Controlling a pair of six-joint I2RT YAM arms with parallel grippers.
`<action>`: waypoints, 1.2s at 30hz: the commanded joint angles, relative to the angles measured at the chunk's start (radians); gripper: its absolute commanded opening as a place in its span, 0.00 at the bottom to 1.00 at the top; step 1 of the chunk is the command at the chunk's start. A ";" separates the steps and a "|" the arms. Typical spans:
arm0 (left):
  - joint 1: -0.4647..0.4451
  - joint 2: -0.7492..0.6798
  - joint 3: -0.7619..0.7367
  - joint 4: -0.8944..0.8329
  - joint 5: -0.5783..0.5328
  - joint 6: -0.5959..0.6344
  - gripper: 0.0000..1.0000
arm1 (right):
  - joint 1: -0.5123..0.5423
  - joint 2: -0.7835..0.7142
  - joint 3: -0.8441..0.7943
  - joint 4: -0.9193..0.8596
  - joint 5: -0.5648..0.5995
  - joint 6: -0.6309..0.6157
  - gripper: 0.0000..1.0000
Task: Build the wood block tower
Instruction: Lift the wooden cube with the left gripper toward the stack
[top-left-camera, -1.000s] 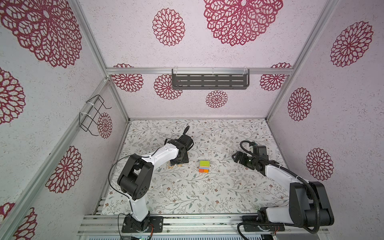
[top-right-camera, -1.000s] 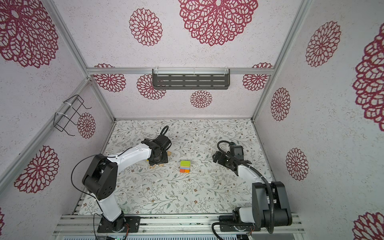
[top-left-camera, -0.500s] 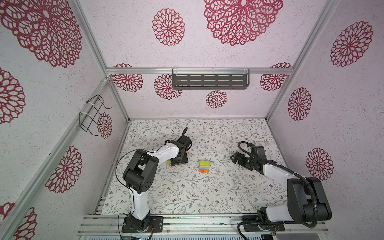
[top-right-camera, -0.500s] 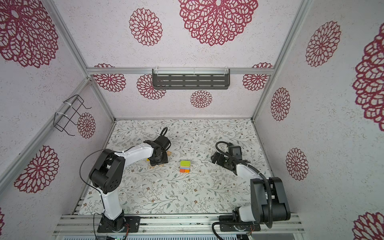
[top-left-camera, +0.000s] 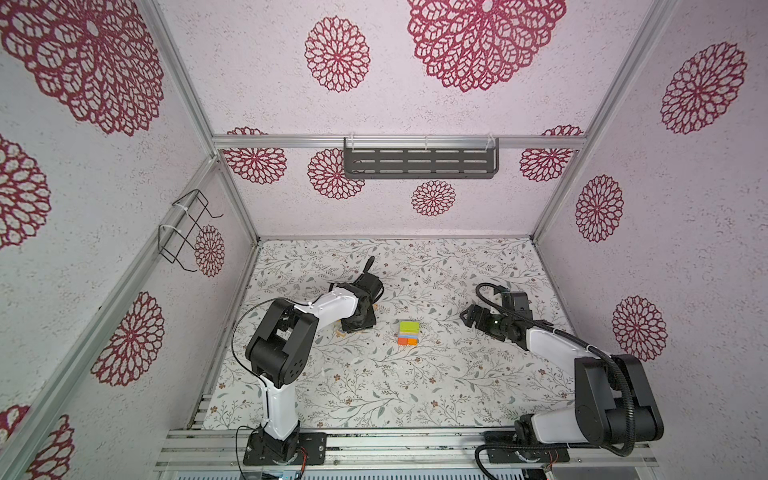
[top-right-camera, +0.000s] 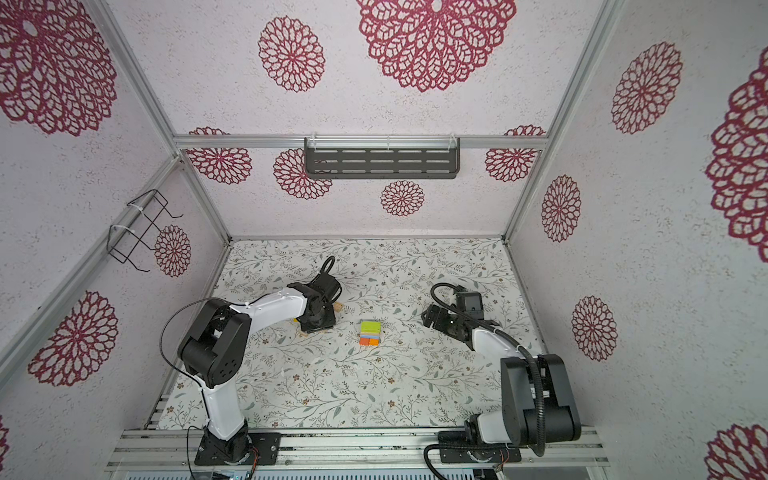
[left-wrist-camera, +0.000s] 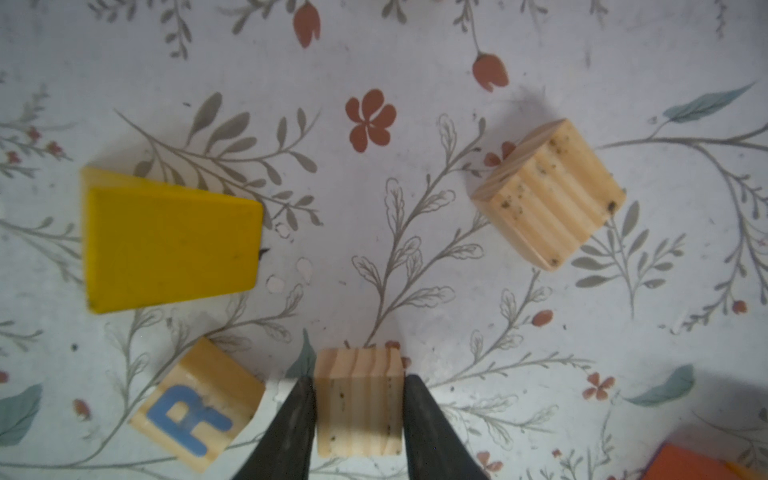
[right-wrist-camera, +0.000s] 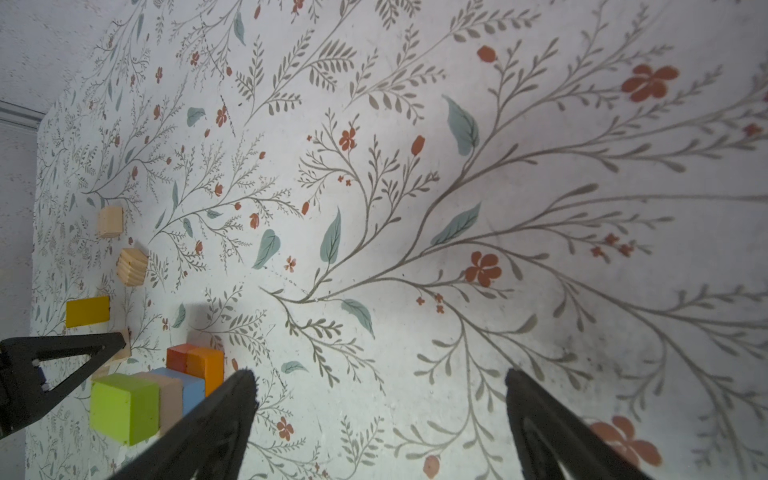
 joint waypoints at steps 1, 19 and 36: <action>0.002 -0.013 0.005 -0.005 -0.011 -0.010 0.32 | 0.004 -0.012 0.007 0.021 -0.012 0.009 0.96; -0.150 -0.045 0.384 -0.291 -0.052 0.010 0.30 | 0.004 -0.042 -0.005 0.029 -0.024 0.015 0.97; -0.294 0.170 0.664 -0.402 -0.059 -0.020 0.30 | 0.004 -0.061 -0.017 0.040 -0.028 0.019 0.97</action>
